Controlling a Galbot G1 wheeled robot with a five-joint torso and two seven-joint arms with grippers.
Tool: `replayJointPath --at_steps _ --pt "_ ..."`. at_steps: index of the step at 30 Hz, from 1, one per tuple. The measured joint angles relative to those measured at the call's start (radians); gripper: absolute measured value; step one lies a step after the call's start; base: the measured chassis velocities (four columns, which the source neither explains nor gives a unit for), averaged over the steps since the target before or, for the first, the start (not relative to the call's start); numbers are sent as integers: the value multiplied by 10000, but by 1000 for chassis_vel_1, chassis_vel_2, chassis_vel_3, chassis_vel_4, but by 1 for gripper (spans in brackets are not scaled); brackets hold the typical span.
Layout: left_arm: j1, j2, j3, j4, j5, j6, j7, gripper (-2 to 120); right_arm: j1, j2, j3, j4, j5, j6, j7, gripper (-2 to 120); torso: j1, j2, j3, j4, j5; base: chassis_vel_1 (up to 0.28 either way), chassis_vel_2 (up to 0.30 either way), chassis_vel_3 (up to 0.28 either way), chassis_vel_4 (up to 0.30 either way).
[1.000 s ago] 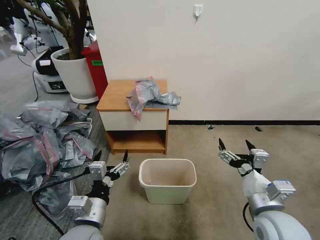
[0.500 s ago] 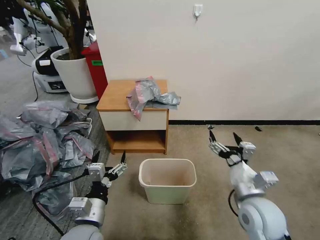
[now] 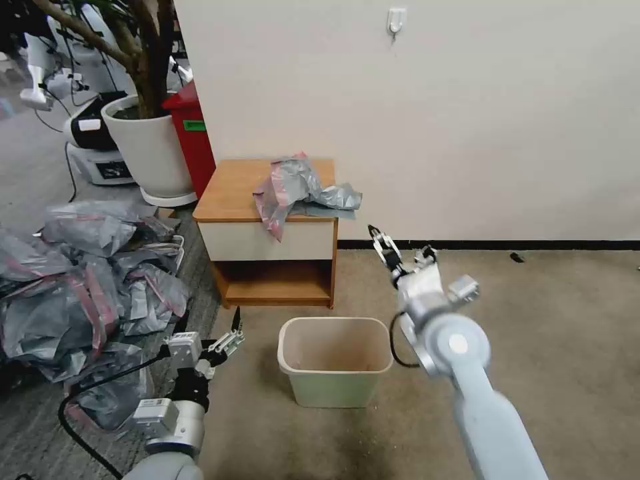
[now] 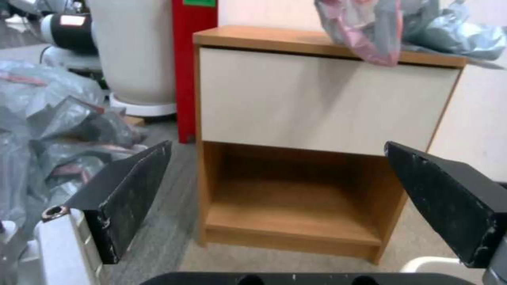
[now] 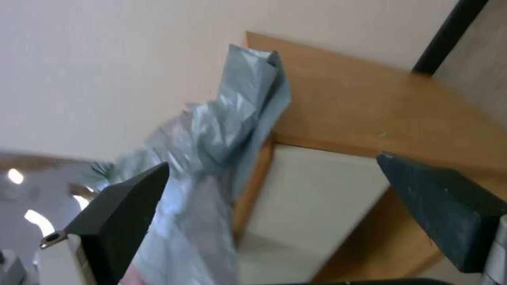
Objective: Pick up the garbage bag from the table and place it over the trash can.
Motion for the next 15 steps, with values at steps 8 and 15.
replayJointPath --at_steps 8,15 --pt "-12 -163 -412 178 24 -78 -10 100 1397 902 80 -1471 535 61 195 100 1 0 0 -1 -1 0 0 0 0" --pt "62 -227 -698 179 26 -140 -23 100 2062 1401 19 -2778 75 89 68 100 1 0 -1 0 -2 0 0 0 0"
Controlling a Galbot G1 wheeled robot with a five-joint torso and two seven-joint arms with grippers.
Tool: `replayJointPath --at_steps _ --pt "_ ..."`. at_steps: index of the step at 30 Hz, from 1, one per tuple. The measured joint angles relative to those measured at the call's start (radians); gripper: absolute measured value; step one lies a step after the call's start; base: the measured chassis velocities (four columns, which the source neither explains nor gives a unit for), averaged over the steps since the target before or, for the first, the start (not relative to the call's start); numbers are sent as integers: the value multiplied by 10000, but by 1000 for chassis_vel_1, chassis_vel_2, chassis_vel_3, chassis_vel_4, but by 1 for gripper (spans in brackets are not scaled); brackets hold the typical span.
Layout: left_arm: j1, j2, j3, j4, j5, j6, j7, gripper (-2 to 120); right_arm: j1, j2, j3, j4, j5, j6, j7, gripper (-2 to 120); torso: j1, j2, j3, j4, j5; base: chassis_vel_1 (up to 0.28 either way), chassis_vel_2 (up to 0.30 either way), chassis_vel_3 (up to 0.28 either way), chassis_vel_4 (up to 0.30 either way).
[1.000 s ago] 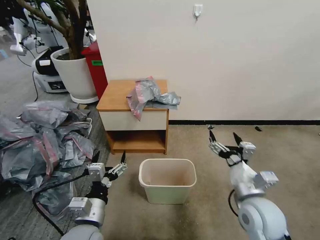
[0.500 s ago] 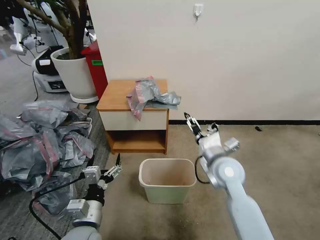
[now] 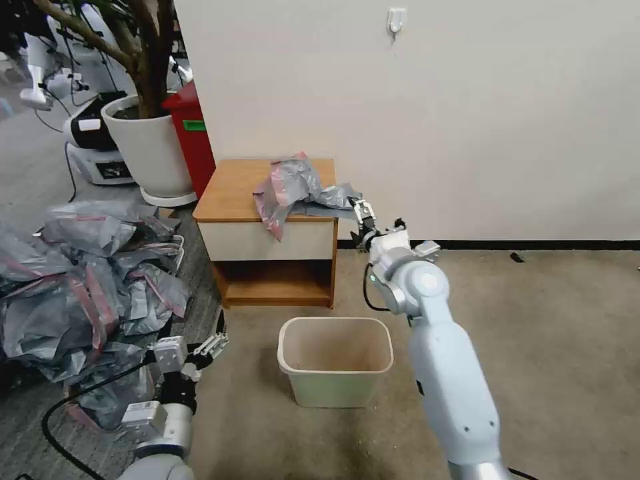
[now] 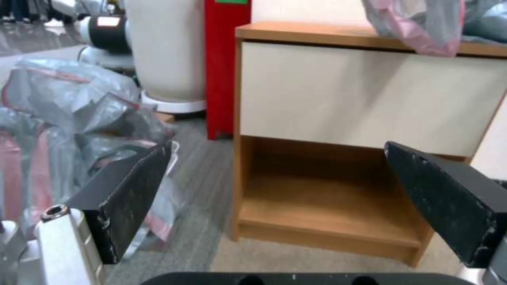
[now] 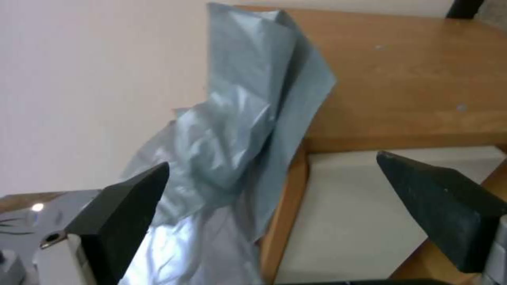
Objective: Pick up the garbage bag from the table and place it over the trash can.
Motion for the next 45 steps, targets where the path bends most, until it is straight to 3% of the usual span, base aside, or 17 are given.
replayJointPath --at_steps 13,36,45 --pt "46 20 -213 141 -5 -101 -31 100 782 6 -73 -1551 -953 189 -487 100 0 0 0 -1 2 0 0 0 0" --pt "-94 -25 -229 452 -13 -102 -58 100 1791 -14 107 -2517 -1234 200 -549 100 0 1 0 -1 3 0 0 0 0" --pt "-107 -80 -245 501 -3 -107 -66 100 1868 -12 -6 -2429 -843 -663 -556 100 0 1 -1 -1 3 0 0 0 0"
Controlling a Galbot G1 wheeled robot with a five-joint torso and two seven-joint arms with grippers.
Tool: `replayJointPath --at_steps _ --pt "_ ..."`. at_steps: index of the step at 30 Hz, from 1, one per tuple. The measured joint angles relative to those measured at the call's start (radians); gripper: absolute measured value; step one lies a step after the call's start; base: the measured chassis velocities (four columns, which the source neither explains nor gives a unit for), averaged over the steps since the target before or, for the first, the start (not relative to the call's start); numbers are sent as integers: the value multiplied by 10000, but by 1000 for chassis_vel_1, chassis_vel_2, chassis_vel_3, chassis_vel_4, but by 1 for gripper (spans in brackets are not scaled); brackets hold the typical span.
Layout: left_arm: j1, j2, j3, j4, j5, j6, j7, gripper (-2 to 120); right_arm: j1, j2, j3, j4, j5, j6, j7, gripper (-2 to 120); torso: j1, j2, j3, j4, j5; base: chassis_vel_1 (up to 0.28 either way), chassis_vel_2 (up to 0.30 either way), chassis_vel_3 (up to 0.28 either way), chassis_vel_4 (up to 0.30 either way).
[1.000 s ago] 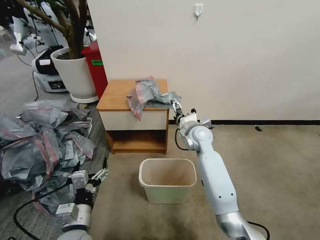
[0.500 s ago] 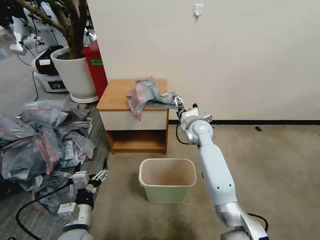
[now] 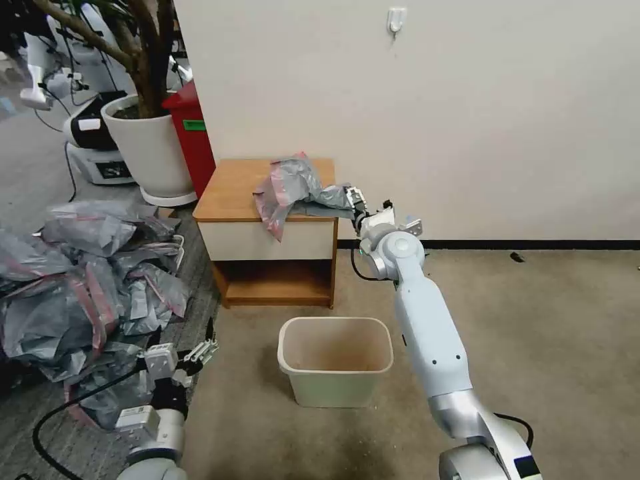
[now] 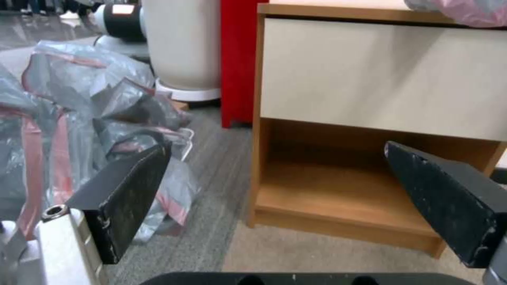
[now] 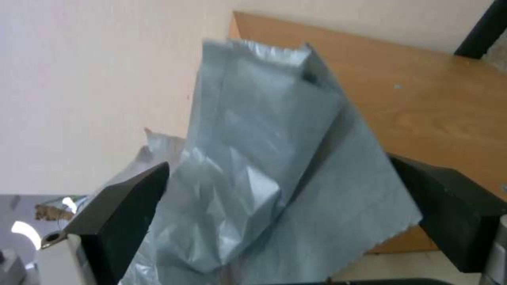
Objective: Pick up the garbage bag from the table and place it over the trash can.
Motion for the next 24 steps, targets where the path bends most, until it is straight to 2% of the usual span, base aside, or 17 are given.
replayJointPath --at_steps 11,13,14,17,19,22,23,24 --pt "54 -42 -56 8 41 -41 -11 100 448 0 -15 -519 -37 25 -125 99 0 0 0 0 0 0 0 0 0" --pt "45 -41 -70 30 44 -42 -17 100 535 0 -14 -640 -40 36 -162 91 0 0 0 0 0 0 0 0 0" --pt "45 -41 -70 30 44 -42 -17 100 535 0 -14 -640 -40 36 -162 91 0 0 0 0 0 0 0 0 0" --pt "42 -50 -80 85 58 -54 -24 100 621 0 -18 -768 -78 44 -227 76 0 0 0 0 0 0 0 0 0" --pt "42 -55 -82 92 63 -60 -26 100 633 0 -20 -790 -89 44 -243 73 0 0 0 0 0 0 0 0 0" --pt "40 -70 -90 122 119 -76 -35 100 660 0 -22 -836 -125 47 -292 58 0 0 0 0 0 0 0 0 0" --pt "40 -70 -90 122 119 -76 -35 100 660 0 -22 -836 -125 47 -292 58 0 0 0 0 0 0 0 0 0" --pt "40 -72 -92 128 156 -81 -51 100 669 0 -22 -837 -137 49 -304 52 0 0 0 0 0 0 0 0 0"
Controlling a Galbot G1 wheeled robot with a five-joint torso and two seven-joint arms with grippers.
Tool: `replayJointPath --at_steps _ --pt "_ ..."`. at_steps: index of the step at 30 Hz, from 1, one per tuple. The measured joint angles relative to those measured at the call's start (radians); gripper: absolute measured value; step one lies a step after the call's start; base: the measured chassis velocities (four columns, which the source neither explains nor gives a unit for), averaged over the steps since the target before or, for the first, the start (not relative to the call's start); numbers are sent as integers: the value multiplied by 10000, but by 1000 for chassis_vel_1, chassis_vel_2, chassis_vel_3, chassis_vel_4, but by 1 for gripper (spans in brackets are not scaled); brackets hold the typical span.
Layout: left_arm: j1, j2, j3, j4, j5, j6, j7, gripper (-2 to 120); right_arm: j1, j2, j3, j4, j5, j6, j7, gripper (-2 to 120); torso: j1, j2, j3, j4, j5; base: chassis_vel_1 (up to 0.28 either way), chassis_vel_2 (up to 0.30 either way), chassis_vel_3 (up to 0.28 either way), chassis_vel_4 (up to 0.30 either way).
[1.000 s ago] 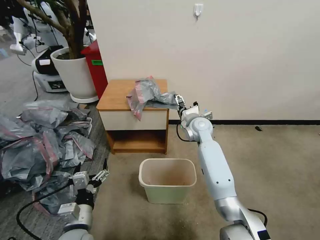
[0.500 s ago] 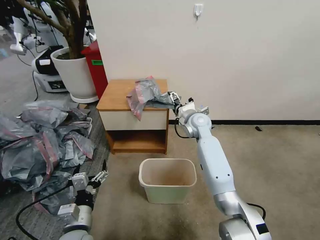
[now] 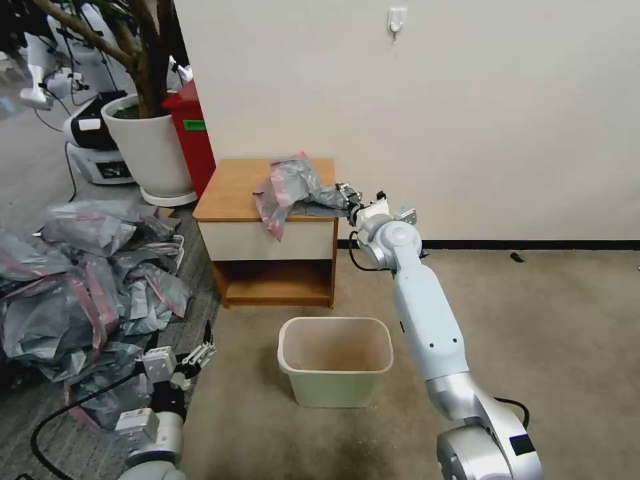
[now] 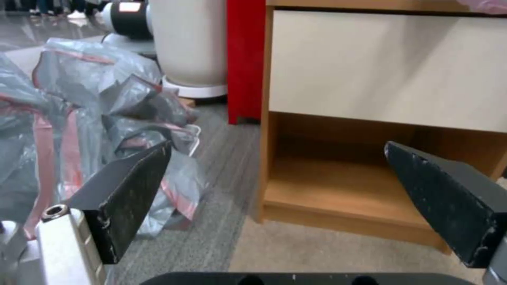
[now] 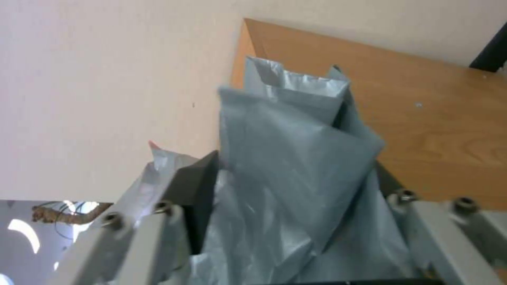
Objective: Pick up the garbage bag from the table and place it over the trash can.
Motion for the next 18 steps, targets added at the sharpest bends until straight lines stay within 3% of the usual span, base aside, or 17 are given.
replayJointPath --at_steps 15,18 --pt "52 13 -17 94 220 -138 -276 100 -85 0 -40 132 -243 -12 -108 0 0 0 0 0 0 0 0 0 0" --pt "69 68 -41 68 218 -138 -276 100 -127 -1 -83 238 -254 -13 -107 0 0 0 0 0 0 0 0 0 0"
